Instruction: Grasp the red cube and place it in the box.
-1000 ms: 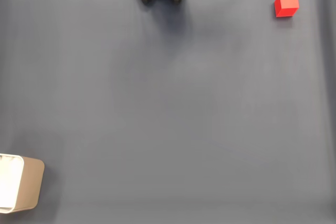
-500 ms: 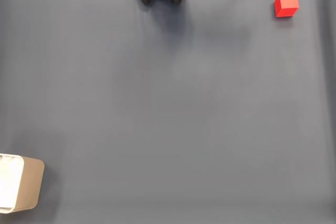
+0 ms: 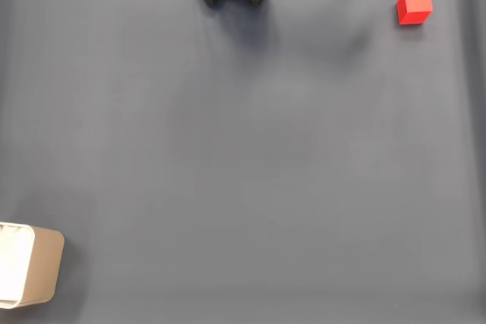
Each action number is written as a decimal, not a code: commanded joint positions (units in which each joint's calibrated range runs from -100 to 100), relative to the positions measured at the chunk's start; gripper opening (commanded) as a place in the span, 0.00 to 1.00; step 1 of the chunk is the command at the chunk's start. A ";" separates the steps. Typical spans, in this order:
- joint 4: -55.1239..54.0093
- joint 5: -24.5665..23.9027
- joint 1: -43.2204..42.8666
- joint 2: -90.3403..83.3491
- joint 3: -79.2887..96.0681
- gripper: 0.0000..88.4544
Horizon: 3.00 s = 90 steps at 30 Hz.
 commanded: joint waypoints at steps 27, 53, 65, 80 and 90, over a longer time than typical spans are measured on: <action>-13.03 -0.24 0.42 11.16 0.73 0.49; -20.66 -0.73 0.49 19.48 0.82 0.50; -23.36 -0.83 0.49 22.77 0.37 0.50; -25.90 -1.17 1.27 28.23 -2.10 0.50; -25.90 -1.81 0.35 30.31 -5.02 0.50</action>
